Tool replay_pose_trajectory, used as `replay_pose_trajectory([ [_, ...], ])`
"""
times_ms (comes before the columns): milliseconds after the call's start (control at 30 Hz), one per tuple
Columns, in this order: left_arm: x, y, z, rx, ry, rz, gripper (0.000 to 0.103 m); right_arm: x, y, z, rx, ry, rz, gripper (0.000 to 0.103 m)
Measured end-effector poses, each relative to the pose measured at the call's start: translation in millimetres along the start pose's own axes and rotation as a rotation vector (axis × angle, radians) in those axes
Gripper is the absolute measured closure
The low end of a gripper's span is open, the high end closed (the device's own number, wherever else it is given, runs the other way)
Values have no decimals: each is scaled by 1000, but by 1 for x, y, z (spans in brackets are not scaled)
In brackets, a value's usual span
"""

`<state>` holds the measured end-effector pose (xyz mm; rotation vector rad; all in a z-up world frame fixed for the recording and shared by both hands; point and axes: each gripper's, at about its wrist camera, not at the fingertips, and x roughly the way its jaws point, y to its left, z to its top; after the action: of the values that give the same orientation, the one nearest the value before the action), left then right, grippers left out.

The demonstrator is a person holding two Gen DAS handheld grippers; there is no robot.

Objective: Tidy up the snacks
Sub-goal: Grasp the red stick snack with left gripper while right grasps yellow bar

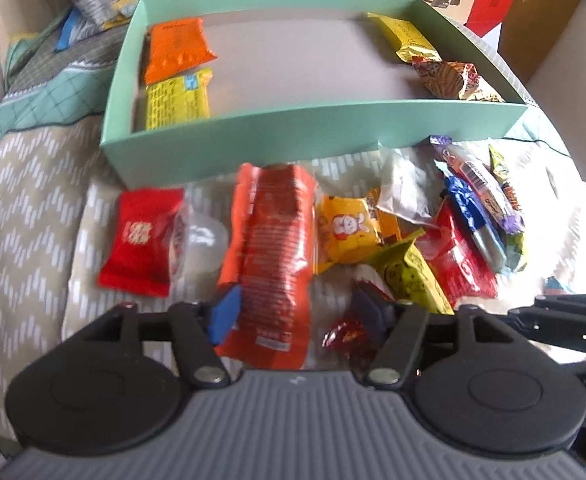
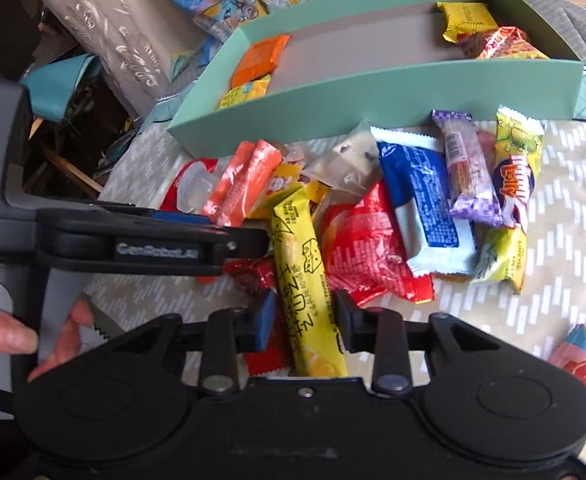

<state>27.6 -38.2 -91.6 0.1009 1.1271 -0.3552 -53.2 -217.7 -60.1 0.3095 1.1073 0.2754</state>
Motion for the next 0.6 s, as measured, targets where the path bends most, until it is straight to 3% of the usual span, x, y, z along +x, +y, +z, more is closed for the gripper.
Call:
replay_pose_trajectory([
  [67, 4, -2, 1, 18, -7, 15, 40, 1, -1, -2, 5, -8, -7, 70],
  [133, 5, -4, -1, 51, -22, 55, 62, 4, 0, -1, -3, -14, -13, 70],
  [167, 4, -3, -3, 65, -28, 70, 74, 4, 2, -2, -16, -15, -22, 76],
  [267, -3, 8, -7, 30, -27, 29, 86, 3, 8, -2, -39, -2, -9, 81],
  [433, -21, 23, -15, -15, -38, -19, 91, -7, 6, 2, -3, -24, -5, 81],
  [600, -24, 32, -26, -32, 12, -79, 86, -20, 1, 2, -4, -42, -37, 81],
])
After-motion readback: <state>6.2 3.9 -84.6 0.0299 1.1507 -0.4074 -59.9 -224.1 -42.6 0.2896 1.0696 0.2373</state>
